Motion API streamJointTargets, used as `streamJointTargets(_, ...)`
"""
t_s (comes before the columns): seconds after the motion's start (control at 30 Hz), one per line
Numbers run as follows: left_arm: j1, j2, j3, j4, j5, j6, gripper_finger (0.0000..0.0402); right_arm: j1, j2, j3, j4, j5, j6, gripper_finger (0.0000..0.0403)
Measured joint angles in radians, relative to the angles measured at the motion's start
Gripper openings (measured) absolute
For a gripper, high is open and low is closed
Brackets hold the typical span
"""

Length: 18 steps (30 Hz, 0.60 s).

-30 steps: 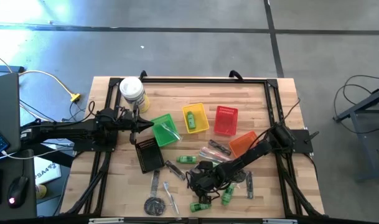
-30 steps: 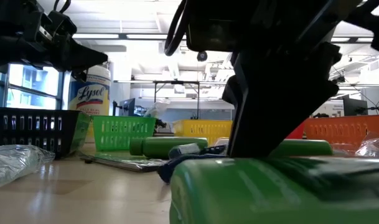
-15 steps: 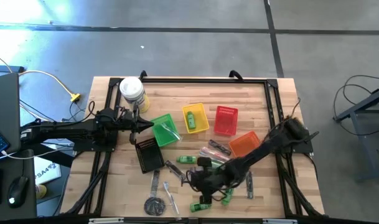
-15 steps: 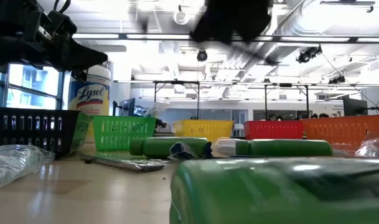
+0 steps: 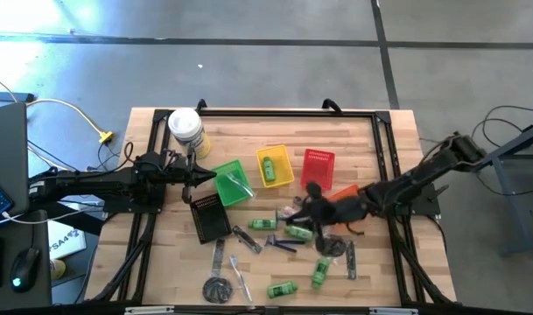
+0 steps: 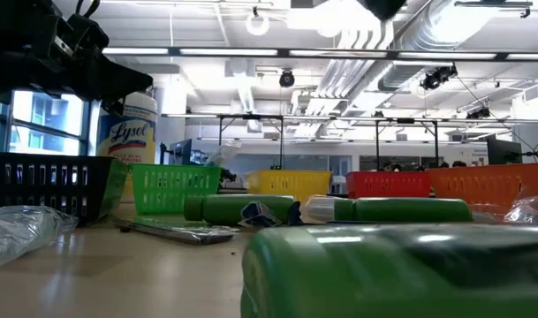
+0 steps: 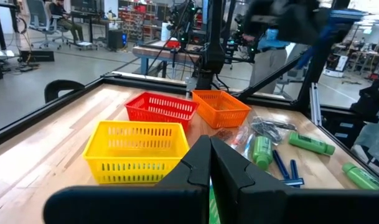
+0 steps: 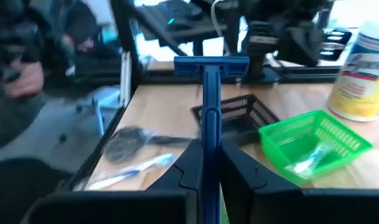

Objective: Pick & Place Travel size toiletries
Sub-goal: Put the blue razor into the black bin

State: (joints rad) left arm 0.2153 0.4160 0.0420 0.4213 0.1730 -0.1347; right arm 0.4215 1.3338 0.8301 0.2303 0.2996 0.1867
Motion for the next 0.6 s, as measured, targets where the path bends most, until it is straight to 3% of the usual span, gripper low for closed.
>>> streamJointTargets(0.1,0.000,0.000,0.000,0.006,0.000,0.018,0.0000,-0.067,0.012,-0.070,0.073,-0.076,0.028,0.0026)
streamJointTargets(0.27,0.000,0.000,0.000,0.049,0.001,0.059,0.0000,-0.185,0.134,-0.068,0.205,-0.261,0.050,0.0026)
streamJointTargets(0.4,0.000,-0.001,0.000,0.070,-0.004,0.086,0.0000,-0.252,0.282,0.040,0.231,-0.394,0.063,0.0026)
streamJointTargets(0.6,0.000,-0.004,0.000,0.093,-0.005,0.086,0.0000,-0.281,0.520,0.313,0.173,-0.480,0.049,0.0026)
